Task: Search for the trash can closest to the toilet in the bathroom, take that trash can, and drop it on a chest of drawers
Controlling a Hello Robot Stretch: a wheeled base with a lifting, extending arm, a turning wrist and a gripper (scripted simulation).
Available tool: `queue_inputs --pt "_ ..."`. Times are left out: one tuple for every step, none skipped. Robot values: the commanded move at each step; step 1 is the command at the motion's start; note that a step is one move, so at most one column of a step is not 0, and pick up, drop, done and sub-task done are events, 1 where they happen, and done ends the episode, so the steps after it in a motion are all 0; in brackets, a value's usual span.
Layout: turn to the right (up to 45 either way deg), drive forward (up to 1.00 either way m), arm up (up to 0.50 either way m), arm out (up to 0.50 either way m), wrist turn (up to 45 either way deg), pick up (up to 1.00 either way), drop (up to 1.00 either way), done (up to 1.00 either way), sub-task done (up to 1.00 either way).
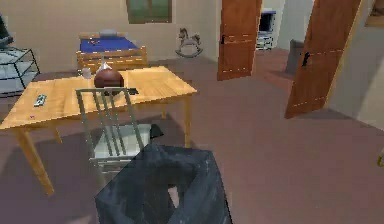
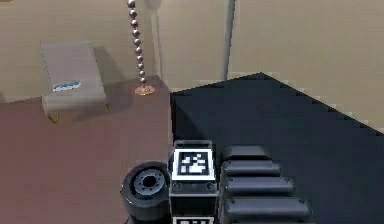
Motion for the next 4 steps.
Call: queue_inputs --pt "45.0 0.00 0.00 0.00 0.0 0.00 0.00 0.00 0.00" --pt "45.0 0.00 0.00 0.00 0.0 0.00 0.00 0.00 0.00" --pt "30.0 0.00 0.00 0.00 0.0 0.00 0.00 0.00 0.00" --pt "-45.0 0.00 0.00 0.00 0.0 0.00 0.00 0.00 0.00"
